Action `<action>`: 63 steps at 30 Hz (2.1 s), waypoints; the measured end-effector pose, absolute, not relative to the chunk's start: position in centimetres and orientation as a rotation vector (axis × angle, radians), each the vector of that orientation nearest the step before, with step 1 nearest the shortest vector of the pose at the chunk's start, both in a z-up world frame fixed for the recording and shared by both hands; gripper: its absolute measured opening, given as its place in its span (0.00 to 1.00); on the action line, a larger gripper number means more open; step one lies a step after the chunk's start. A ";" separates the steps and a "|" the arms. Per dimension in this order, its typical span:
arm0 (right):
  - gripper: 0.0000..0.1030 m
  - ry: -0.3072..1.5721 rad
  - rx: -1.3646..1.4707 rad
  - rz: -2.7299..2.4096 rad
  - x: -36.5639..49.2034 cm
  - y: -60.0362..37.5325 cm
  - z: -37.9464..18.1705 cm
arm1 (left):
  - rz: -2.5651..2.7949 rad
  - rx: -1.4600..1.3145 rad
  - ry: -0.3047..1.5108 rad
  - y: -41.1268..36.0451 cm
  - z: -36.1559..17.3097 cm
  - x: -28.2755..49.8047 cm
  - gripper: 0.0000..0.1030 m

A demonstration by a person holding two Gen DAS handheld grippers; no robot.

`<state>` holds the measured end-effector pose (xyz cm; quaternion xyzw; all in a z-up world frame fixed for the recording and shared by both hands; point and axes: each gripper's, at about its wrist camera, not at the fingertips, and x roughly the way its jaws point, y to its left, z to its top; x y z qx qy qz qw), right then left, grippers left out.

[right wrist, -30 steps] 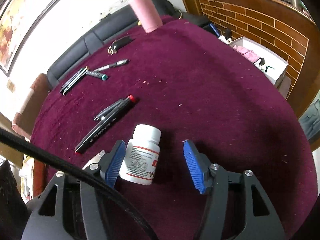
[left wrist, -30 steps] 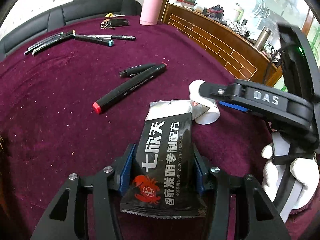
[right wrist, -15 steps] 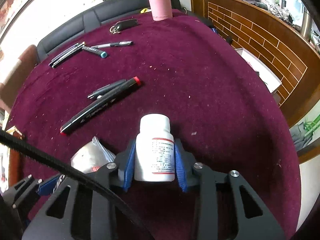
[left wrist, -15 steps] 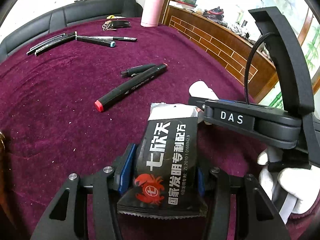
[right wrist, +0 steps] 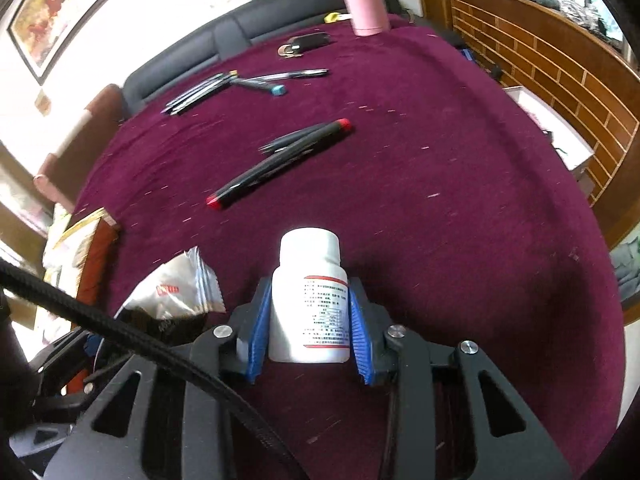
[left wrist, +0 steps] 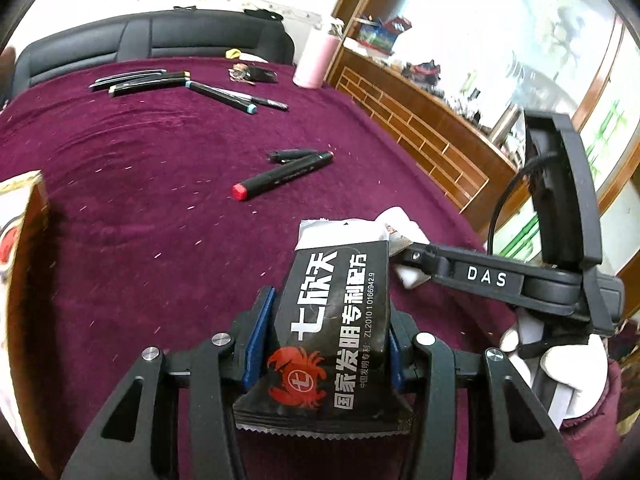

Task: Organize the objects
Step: 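Carry the snack bag and pill bottle into the tray and open both grippers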

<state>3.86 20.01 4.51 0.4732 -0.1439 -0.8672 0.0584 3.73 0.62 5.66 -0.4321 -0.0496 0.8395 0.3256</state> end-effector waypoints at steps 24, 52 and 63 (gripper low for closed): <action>0.33 -0.169 1.279 -2.222 8.4 -2.9 7.7 | 2.552 -1.095 -0.563 -24.1 6.6 9.6 0.41; 0.33 0.134 1.375 -2.171 10.3 -11.0 3.8 | 2.673 -1.237 -0.361 -25.3 3.8 11.8 0.42; 0.33 0.207 1.397 -2.229 7.0 -11.8 3.7 | 2.600 -1.319 -0.325 -23.4 2.5 10.0 0.56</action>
